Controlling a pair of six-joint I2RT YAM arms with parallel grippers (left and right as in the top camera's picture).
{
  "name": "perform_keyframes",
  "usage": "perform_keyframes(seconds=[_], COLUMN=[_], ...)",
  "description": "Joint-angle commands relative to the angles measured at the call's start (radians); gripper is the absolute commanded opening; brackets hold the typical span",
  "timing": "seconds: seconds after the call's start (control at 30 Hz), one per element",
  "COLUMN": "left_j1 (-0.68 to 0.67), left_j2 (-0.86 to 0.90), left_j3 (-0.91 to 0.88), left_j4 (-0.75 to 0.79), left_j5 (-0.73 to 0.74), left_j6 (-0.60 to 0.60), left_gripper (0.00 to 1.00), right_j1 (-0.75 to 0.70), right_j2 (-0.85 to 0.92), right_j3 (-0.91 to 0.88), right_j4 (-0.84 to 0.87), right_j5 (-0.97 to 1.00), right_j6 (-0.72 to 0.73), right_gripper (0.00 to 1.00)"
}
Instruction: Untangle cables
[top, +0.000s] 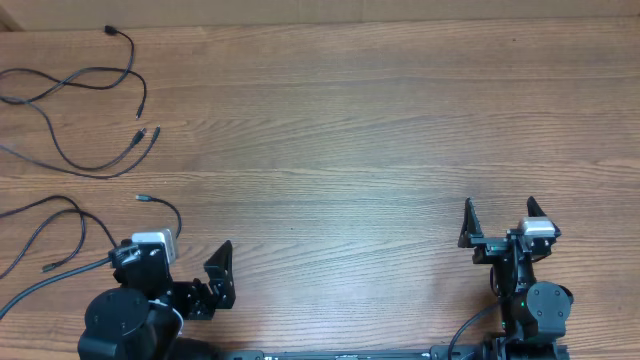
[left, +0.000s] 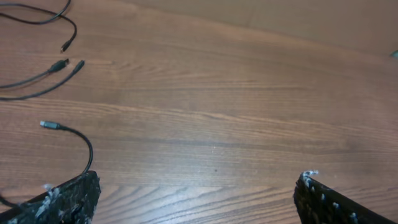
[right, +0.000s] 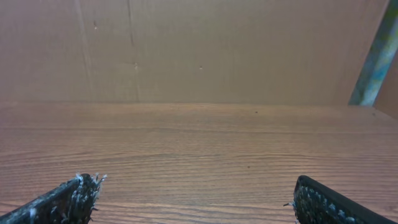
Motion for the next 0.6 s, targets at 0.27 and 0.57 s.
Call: perform_keyframes(seconds=[0.27,0.57], left_j1=[0.006,0.079], left_j2=[-0.006,-0.06], left_j3=[-0.004,-0.124], left_j4=[-0.127,0.14], left_j5=[-0.031,0.051], left_j6=[-0.014,0.145], left_gripper=[1.0,1.0], right_j1=[-0.002,-0.002], right_j2=[-0.011,-0.011], right_j3=[-0.01,-0.01], right_j4=[0.005,0.005], right_j5=[0.006,0.006], right_j6=[0.006,0.006], right_gripper=[1.0,1.0])
